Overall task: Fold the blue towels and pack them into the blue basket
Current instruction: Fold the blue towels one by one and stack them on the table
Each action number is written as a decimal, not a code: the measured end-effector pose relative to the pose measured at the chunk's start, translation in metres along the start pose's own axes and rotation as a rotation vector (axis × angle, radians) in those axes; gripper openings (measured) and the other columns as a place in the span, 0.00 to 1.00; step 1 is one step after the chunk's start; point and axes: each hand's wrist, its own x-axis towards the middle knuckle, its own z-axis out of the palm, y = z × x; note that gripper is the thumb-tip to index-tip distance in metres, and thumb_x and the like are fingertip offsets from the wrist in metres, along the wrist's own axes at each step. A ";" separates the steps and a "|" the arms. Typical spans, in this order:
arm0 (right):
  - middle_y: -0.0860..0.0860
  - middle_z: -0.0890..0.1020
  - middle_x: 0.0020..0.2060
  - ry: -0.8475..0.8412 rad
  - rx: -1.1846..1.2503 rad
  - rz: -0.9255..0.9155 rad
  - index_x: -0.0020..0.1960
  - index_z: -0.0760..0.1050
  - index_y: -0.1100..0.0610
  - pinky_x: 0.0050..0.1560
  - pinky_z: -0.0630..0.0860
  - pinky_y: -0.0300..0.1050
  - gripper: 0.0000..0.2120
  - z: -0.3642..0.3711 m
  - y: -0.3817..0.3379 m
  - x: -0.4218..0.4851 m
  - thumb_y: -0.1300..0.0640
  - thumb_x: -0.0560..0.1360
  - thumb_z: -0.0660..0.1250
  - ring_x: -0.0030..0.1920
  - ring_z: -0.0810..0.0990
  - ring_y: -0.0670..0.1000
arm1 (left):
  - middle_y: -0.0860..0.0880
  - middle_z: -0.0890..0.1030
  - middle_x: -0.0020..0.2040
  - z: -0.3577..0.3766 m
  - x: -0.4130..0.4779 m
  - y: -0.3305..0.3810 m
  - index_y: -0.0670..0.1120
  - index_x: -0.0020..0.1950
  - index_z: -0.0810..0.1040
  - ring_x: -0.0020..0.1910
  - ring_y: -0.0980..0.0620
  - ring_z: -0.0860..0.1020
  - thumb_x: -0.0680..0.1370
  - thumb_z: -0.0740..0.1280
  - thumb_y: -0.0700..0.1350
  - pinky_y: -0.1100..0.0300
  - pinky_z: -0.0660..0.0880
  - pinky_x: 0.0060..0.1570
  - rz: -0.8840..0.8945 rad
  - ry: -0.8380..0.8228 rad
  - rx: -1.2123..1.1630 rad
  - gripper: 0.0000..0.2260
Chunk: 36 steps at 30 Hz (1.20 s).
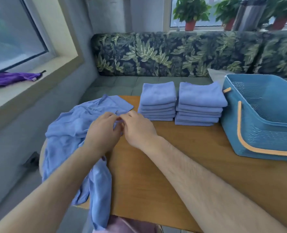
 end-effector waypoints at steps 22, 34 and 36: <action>0.59 0.74 0.58 -0.334 0.101 0.110 0.54 0.74 0.56 0.44 0.72 0.50 0.06 0.111 -0.067 0.025 0.55 0.79 0.63 0.55 0.78 0.62 | 0.54 0.82 0.46 -0.001 -0.043 -0.122 0.50 0.52 0.81 0.49 0.50 0.79 0.79 0.63 0.49 0.52 0.76 0.53 -0.419 -0.243 -0.207 0.08; 0.47 0.76 0.37 0.054 0.537 0.312 0.50 0.68 0.55 0.34 0.68 0.36 0.02 0.035 0.018 -0.034 0.58 0.80 0.60 0.35 0.73 0.41 | 0.57 0.82 0.51 0.030 -0.025 -0.025 0.53 0.60 0.78 0.49 0.59 0.79 0.77 0.68 0.47 0.60 0.76 0.51 -0.129 -0.380 -0.482 0.11; 0.45 0.73 0.34 0.060 0.542 0.331 0.46 0.69 0.56 0.32 0.68 0.34 0.03 0.017 0.037 -0.050 0.59 0.77 0.62 0.32 0.70 0.41 | 0.56 0.82 0.50 0.041 -0.022 -0.002 0.52 0.58 0.80 0.49 0.57 0.80 0.78 0.66 0.46 0.58 0.77 0.51 -0.086 -0.376 -0.509 0.09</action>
